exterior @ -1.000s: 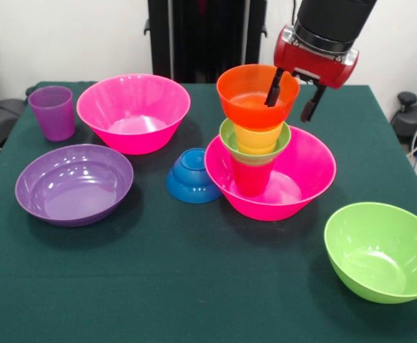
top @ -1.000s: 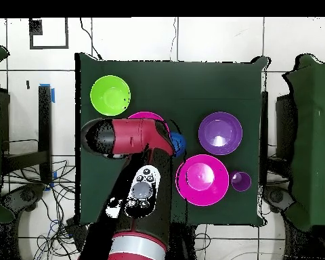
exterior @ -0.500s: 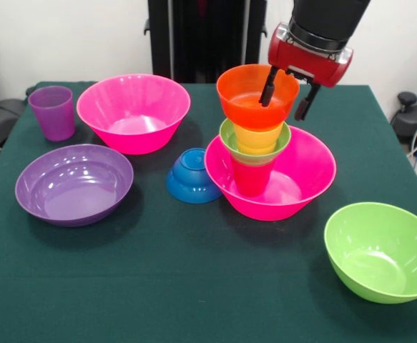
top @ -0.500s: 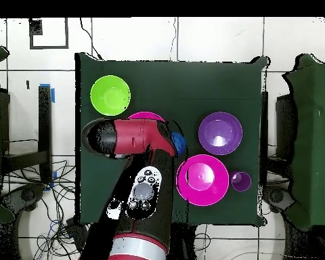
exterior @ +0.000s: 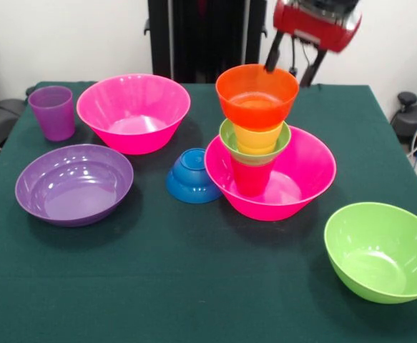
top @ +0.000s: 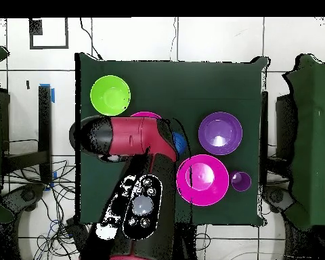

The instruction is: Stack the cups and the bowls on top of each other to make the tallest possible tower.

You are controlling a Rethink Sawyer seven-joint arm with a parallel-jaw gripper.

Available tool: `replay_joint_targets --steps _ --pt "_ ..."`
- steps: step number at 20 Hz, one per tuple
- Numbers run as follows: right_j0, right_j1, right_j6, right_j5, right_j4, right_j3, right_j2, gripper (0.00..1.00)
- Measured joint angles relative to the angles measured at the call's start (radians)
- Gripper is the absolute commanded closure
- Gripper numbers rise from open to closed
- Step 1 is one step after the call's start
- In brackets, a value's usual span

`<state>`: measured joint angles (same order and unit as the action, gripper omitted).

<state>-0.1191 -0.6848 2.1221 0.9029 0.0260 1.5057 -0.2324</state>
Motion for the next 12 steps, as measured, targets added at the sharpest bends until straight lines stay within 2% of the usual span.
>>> replay_joint_targets --steps 5,12 --pt "0.009 -0.056 0.0 0.113 0.0 -0.018 0.001 0.0" --pt "0.049 -0.098 0.0 0.145 0.001 -0.036 0.011 0.0"
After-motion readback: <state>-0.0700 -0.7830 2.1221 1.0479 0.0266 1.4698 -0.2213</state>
